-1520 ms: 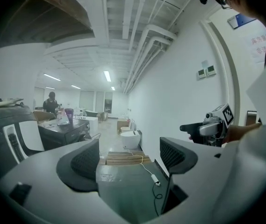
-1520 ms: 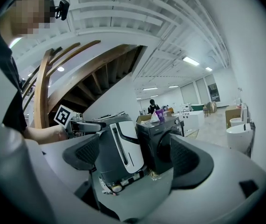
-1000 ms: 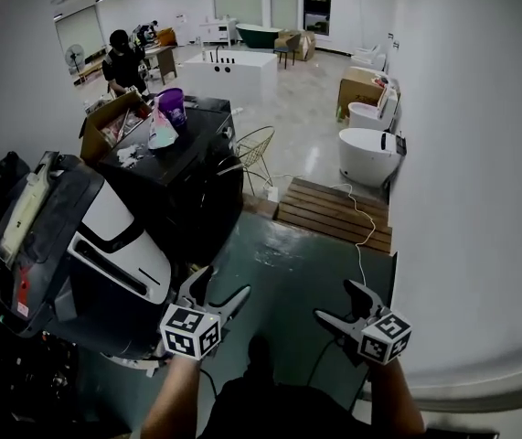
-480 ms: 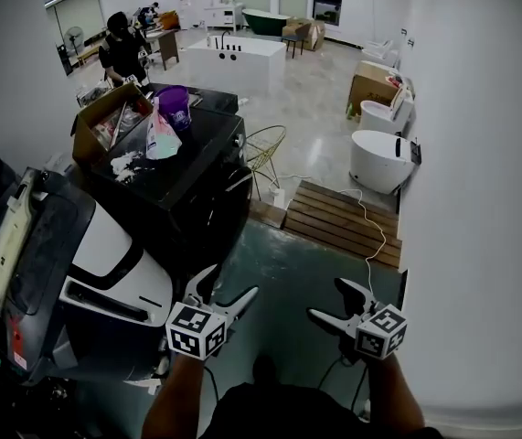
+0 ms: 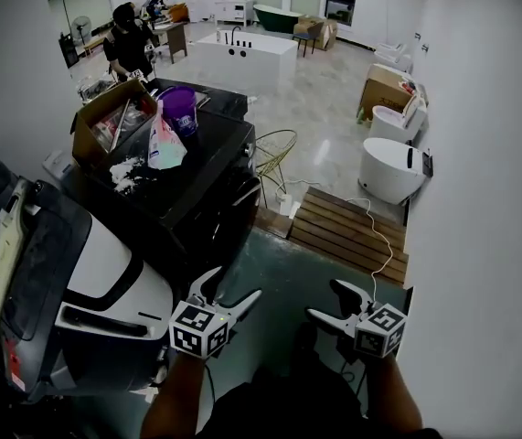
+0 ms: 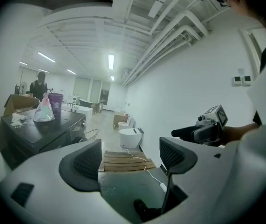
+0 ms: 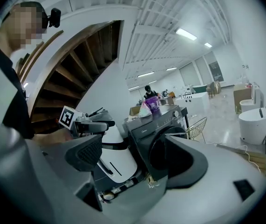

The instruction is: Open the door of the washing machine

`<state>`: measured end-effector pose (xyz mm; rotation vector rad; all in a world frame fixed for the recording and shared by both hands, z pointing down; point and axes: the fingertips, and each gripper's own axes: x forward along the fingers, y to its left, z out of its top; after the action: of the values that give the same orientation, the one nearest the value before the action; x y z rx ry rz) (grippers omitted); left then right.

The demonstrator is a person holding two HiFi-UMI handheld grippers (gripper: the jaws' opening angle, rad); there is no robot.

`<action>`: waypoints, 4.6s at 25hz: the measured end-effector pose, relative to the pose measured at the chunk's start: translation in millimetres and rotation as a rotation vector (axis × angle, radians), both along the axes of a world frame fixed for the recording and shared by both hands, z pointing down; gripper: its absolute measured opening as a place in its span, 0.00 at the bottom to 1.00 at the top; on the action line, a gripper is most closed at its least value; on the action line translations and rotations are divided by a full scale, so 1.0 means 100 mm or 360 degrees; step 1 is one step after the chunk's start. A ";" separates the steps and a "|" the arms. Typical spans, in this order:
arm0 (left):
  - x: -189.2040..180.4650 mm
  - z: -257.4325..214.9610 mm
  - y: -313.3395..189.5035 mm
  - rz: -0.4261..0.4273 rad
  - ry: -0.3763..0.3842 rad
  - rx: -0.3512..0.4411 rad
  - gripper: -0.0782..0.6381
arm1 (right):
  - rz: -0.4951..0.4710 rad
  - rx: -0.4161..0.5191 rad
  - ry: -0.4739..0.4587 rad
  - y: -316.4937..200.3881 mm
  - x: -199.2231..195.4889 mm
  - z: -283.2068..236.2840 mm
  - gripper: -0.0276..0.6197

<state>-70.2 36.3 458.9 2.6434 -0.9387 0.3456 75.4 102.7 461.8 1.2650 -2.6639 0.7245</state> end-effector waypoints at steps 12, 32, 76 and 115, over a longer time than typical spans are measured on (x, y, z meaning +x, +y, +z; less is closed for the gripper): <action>0.66 0.06 -1.42 -0.0202 -0.0052 -0.0056 0.68 | -0.0267 -0.0059 -0.0083 -1.72 0.62 0.18 0.69; 0.82 0.18 -2.89 -0.0311 0.0045 -0.0104 0.67 | -0.0525 -0.0095 0.0044 -3.36 0.55 0.12 0.66; 0.72 1.54 -3.94 -0.0957 -0.0059 -0.0679 0.65 | -0.1540 -0.0261 0.0725 -5.12 -0.19 2.10 0.56; 0.58 2.21 -3.74 -0.1159 0.0008 -0.0899 0.64 | -0.1923 0.0287 0.1808 -5.61 -0.39 3.97 0.30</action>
<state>-12.0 -337.5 680.3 1.6665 -1.4561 0.3490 36.0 -458.4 858.7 -0.1550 -1.8868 -0.3471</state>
